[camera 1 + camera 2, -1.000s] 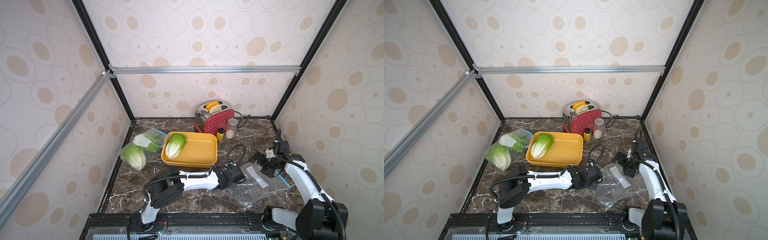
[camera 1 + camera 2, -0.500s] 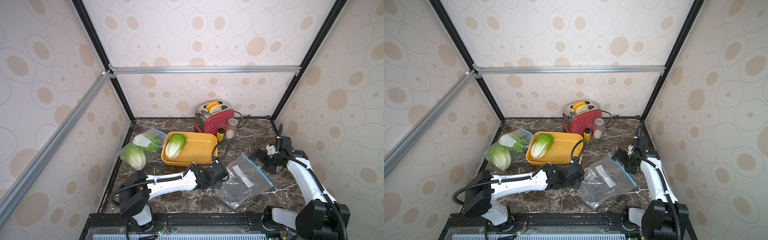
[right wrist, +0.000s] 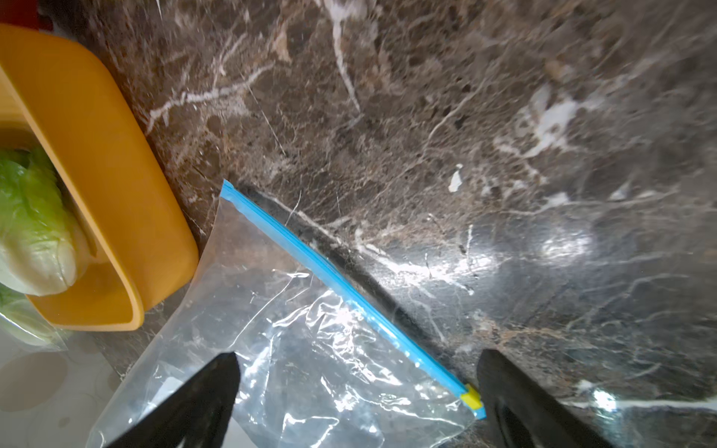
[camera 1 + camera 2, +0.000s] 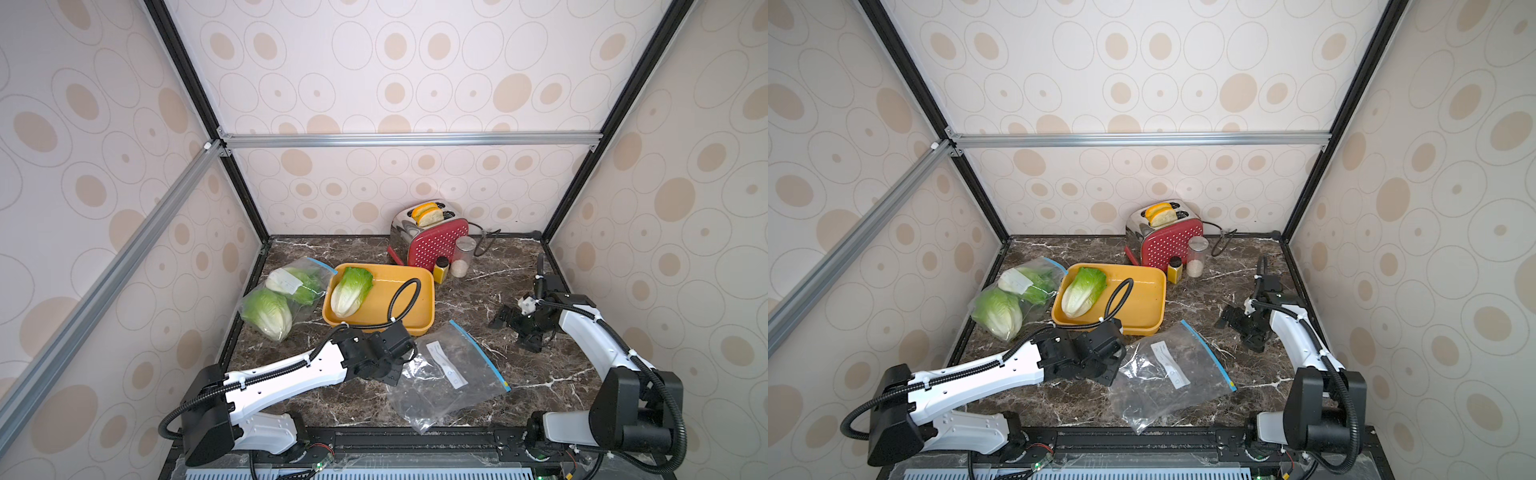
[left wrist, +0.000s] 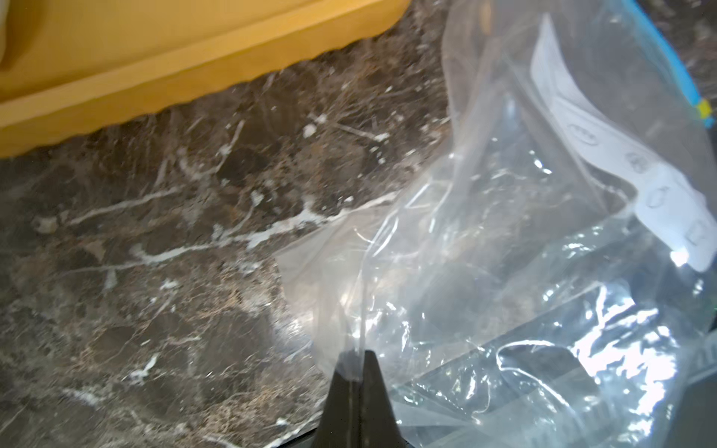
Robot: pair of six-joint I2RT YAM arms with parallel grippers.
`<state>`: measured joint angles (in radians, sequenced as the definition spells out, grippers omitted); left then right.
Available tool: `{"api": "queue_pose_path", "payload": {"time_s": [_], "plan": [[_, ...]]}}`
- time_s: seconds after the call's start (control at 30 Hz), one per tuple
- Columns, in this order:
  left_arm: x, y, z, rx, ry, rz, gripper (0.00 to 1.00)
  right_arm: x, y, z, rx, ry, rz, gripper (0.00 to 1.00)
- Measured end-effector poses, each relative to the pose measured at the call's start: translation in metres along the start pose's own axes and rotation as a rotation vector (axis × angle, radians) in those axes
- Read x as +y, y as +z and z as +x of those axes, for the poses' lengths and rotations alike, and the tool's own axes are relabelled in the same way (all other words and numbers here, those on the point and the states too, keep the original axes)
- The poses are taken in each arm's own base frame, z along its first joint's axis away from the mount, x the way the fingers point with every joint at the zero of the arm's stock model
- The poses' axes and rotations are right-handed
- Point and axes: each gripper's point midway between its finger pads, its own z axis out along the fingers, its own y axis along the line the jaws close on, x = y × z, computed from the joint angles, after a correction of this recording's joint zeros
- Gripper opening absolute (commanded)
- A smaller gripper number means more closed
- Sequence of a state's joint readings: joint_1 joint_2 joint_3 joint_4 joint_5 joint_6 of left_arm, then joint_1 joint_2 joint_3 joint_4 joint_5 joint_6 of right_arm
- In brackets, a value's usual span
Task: Put the chinese cabbages into a zipper bag and zip it
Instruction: Move the zipper food storage bag to the center of the board.
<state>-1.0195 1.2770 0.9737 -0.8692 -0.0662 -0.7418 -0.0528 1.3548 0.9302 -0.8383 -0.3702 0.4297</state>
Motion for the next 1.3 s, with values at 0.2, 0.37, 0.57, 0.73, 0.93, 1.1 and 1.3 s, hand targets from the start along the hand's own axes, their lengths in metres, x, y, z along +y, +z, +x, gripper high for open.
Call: {"api": "queue_pose_path", "payload": {"time_s": [0.2, 0.37, 0.57, 0.73, 0.93, 1.1, 1.3], "plan": [[0.063, 0.007, 0.003, 0.045, -0.137, -0.113, 0.20, 0.022, 0.014, 0.024, 0.062, -0.097, -0.020, 1.00], [0.091, 0.005, -0.004, 0.031, -0.190, -0.171, 0.40, 0.032, 0.022, 0.041, 0.110, -0.131, -0.061, 1.00], [0.090, -0.014, -0.014, -0.031, -0.236, -0.134, 0.41, 0.045, 0.029, 0.070, 0.174, -0.190, -0.130, 0.94], [0.045, -0.028, -0.035, -0.172, -0.288, 0.043, 0.41, 0.050, 0.039, 0.094, 0.233, -0.229, -0.166, 0.89], [0.015, 0.008, -0.032, -0.159, -0.363, 0.127, 0.33, 0.053, 0.054, 0.103, 0.274, -0.239, -0.184, 0.86], [0.032, 0.037, -0.004, -0.130, -0.430, 0.074, 0.32, 0.058, 0.070, 0.111, 0.314, -0.275, -0.179, 0.85], [0.040, 0.057, 0.012, -0.115, -0.475, 0.063, 0.32, 0.066, 0.079, 0.114, 0.327, -0.302, -0.197, 0.83]]}}
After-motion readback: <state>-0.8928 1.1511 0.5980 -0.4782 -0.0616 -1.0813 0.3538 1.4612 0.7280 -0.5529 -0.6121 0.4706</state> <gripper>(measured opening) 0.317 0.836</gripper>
